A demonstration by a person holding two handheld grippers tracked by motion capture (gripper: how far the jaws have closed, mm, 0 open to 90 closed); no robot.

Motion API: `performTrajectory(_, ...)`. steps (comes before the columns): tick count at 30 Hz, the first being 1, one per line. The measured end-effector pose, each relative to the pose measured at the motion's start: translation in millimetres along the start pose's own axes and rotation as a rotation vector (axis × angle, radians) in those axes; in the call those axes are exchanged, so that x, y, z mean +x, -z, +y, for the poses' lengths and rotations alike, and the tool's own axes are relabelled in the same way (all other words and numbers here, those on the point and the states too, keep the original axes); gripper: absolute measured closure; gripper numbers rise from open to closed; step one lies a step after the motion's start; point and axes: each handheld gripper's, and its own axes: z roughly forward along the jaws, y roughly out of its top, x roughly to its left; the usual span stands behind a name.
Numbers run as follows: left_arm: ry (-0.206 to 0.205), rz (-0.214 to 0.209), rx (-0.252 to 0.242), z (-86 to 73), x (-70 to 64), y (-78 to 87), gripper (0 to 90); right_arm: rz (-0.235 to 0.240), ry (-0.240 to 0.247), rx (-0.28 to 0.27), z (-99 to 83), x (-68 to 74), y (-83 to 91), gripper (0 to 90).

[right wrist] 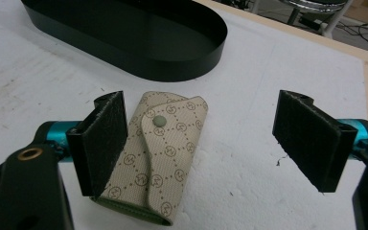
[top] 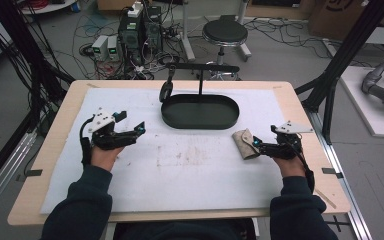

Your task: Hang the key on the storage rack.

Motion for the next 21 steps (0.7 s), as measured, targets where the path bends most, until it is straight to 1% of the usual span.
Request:
performTrajectory(2, 0.002, 0.017, 0.003, -4.0, 3.6, 5.1, 19.1, 0.01, 0.005, 0.005, -0.1, 0.0, -1.2, 20.0)
performTrajectory(4, 0.002, 0.033, -0.002, -6.5, 6.1, 9.1, 19.1, 0.009, 0.006, 0.006, -0.3, -0.3, -1.5, 19.9)
performTrajectory(6, 0.0, 0.039, -0.009, -8.1, 9.1, 12.9, 19.1, 0.01, 0.003, -0.002, 0.5, -0.2, -0.9, 19.9)
performTrajectory(8, 0.004, 0.052, -0.013, -9.4, 10.6, 14.9, 19.1, 0.01, 0.008, -0.01, 2.0, 0.1, -0.8, 19.9)
performTrajectory(10, 0.001, 0.06, -0.006, -10.8, 11.6, 15.2, 19.1, 0.012, 0.014, -0.01, 2.9, 0.8, -1.9, 20.0)
performTrajectory(13, -0.007, 0.069, -0.007, -12.4, 11.4, 16.0, 19.3, 0.015, 0.017, -0.004, 2.9, 1.5, -4.0, 20.0)
performTrajectory(15, -0.013, 0.078, -0.007, -13.2, 11.4, 17.2, 19.6, 0.017, 0.011, -0.003, 3.5, 2.1, -4.3, 20.0)
performTrajectory(18, -0.004, 0.08, -0.021, -13.0, 13.5, 18.3, 19.7, 0.016, 0.006, -0.013, 5.6, 3.5, -4.4, 20.0)
performTrajectory(21, 0.0, 0.083, -0.013, -13.6, 16.2, 18.4, 19.7, 0.014, 0.009, -0.004, 5.7, 5.4, -4.3, 20.0)
